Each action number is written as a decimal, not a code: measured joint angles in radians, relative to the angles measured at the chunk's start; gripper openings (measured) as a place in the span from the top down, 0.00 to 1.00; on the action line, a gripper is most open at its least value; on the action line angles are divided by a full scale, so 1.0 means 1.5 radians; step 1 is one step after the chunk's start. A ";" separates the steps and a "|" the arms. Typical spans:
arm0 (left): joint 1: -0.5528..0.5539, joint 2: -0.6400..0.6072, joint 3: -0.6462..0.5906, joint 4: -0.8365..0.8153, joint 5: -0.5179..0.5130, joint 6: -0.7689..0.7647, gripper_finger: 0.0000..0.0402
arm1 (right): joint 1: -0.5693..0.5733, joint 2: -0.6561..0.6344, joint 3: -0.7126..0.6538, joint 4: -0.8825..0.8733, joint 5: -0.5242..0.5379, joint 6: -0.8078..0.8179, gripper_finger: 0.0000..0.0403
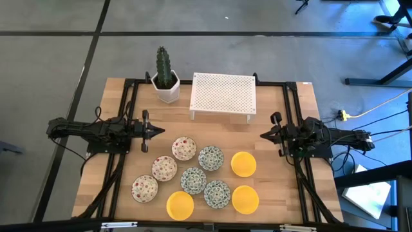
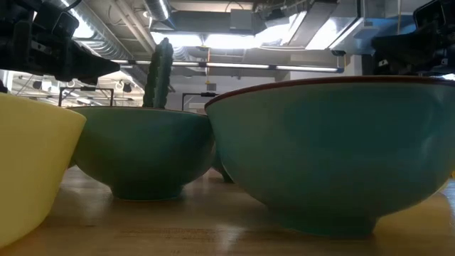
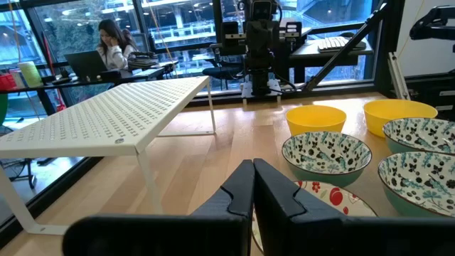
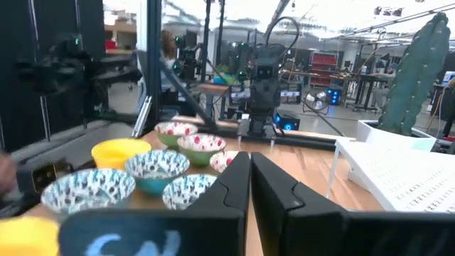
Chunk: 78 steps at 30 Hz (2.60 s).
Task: Pick & Place Mini bowls
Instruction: Put the top red patterned bowl on the shelf
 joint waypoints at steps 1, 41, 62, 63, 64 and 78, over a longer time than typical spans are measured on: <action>0.000 0.000 0.000 0.000 0.000 0.000 0.99 | 0.000 0.000 0.000 -0.006 -0.013 -0.003 0.96; 0.000 0.000 0.000 0.000 0.000 0.000 0.99 | 0.000 0.000 0.000 -0.020 -0.140 0.089 0.96; 0.000 0.000 0.000 0.104 0.021 -0.001 0.99 | 0.000 0.000 0.000 0.006 -0.140 0.058 0.96; 0.000 0.000 0.000 0.123 0.021 -0.001 0.99 | 0.000 0.000 0.000 0.021 -0.139 0.051 0.96; 0.000 0.000 0.000 0.140 0.022 -0.004 0.99 | 0.000 0.000 0.000 0.039 -0.139 0.045 0.96; 0.000 0.001 0.000 0.226 -0.018 0.092 0.99 | 0.000 0.002 0.000 0.065 0.011 -0.008 0.96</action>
